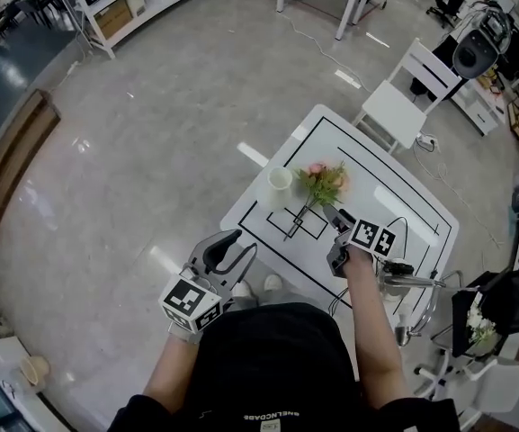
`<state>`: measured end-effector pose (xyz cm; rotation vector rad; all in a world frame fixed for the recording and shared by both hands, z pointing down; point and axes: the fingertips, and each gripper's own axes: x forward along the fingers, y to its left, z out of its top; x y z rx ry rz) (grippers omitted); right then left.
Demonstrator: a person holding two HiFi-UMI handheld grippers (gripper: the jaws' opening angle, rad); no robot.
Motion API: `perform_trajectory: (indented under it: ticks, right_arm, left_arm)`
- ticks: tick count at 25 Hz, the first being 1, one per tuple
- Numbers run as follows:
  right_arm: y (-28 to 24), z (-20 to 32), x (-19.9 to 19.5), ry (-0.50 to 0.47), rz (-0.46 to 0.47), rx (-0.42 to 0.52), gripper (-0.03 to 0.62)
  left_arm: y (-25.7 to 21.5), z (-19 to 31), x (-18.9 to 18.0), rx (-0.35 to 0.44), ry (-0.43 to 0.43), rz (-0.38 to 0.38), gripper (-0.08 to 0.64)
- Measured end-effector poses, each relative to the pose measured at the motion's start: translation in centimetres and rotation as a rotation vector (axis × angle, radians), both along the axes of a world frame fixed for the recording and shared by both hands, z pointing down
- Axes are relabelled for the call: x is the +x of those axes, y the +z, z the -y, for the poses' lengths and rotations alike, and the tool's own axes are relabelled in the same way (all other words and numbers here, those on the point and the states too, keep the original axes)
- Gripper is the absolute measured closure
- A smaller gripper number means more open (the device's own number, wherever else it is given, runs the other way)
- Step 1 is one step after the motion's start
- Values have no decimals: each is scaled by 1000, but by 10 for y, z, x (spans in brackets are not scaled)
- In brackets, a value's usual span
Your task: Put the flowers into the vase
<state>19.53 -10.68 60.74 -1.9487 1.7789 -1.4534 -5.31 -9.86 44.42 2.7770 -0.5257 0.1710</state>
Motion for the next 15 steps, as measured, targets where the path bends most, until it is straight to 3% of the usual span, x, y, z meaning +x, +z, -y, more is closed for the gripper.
perform_trajectory:
  ticks: [15]
  right_arm:
    - [90,53,20,-26,-4,-233,318]
  left_arm:
    - [17,15,-15,-39,-100,100,420]
